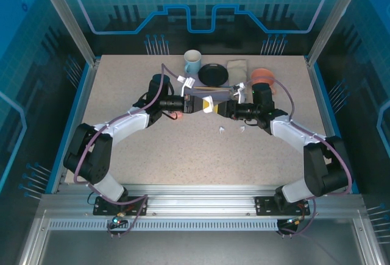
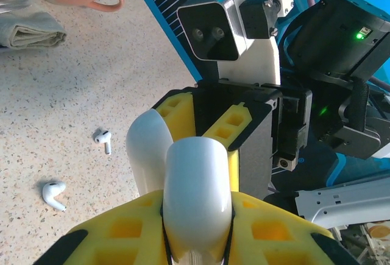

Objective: Insert the wireless bluetooth earbuds into the charging case

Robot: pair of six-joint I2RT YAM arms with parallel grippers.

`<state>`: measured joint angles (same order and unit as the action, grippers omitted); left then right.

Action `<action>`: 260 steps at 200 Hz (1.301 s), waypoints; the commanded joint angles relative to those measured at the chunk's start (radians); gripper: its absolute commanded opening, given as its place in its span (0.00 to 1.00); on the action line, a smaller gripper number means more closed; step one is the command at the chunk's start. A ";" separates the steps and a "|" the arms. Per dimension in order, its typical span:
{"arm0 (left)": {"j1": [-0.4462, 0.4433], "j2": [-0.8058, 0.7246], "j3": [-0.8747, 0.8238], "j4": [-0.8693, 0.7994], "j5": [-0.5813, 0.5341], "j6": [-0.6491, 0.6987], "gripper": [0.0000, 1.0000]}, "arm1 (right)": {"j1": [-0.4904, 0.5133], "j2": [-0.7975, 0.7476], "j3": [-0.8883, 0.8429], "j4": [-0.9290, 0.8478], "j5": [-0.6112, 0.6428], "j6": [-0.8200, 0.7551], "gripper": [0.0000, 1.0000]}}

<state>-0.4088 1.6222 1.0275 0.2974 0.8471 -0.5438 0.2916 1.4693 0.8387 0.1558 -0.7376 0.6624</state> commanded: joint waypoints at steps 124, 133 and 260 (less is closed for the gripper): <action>-0.019 0.018 0.060 0.001 0.063 0.011 0.00 | 0.015 0.044 0.089 0.030 -0.058 -0.006 0.32; -0.019 0.016 0.060 0.001 0.061 0.011 0.00 | 0.015 0.046 0.088 0.030 -0.062 -0.009 0.30; -0.019 0.015 0.077 -0.040 0.039 0.037 0.46 | 0.008 0.026 0.137 -0.109 -0.044 -0.097 0.00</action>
<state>-0.4171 1.6318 1.0607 0.2867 0.8619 -0.5396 0.2966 1.5009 0.9215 0.1226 -0.7910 0.6197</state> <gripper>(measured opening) 0.390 0.044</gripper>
